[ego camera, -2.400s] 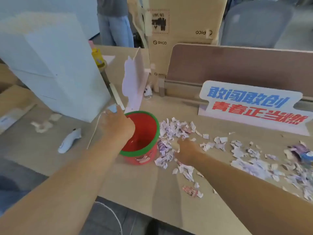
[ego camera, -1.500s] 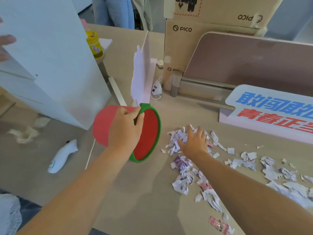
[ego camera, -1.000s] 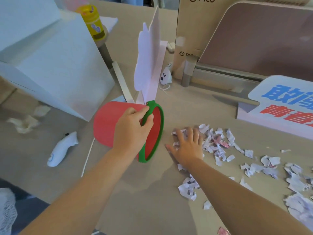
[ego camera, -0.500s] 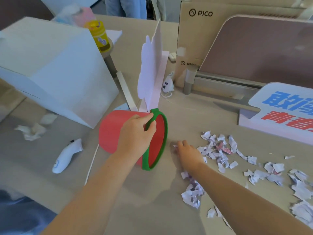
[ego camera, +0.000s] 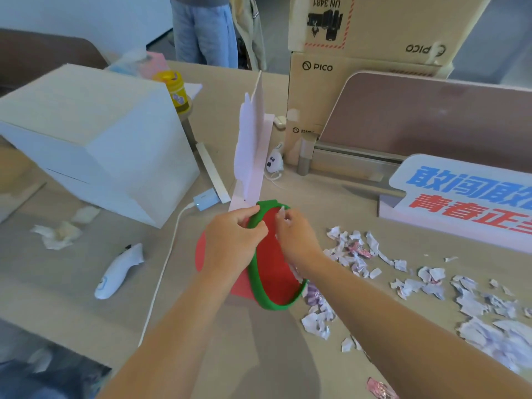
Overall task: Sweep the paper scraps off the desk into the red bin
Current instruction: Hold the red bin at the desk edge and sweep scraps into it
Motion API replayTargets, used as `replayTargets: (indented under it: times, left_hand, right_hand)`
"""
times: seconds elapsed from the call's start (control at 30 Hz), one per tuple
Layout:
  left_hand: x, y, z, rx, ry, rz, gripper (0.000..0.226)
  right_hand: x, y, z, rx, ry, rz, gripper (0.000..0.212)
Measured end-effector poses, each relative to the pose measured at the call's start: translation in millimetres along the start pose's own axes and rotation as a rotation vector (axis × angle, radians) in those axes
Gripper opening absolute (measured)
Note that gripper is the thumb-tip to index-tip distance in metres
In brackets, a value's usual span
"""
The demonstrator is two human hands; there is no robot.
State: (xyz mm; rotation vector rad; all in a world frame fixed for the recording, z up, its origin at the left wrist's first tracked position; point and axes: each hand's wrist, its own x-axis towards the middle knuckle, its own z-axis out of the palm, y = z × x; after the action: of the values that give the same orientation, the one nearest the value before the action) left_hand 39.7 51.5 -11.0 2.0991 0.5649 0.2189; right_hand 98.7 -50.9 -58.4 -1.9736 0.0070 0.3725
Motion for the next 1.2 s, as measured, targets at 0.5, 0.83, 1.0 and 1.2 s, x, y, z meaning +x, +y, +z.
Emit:
replayTargets:
  times: [0.5,0.83,1.0,1.2]
  left_hand:
    - [-1.2,0.7,-4.6,-0.035,-0.028,-0.032,0.037]
    - [-5.4,0.4,9.0,0.041,-0.023,0.039,0.035]
    - [6.9,1.9,15.4,0.093,-0.036,0.067,0.035]
    - [16.7,0.7,10.7,0.076,0.011,0.029,0.034]
  right_hand:
    - [-16.6,5.4,1.3,-0.031,-0.112,-0.063,0.043]
    - [-53.7,143.2,-28.0,-0.730,0.002,-0.179,0.050]
    - [-53.6,183.5,-18.9,-1.077,-0.135,-0.359,0.079]
    - [-31.2,187.7,-17.6,-1.101,-0.261,-0.551,0.068]
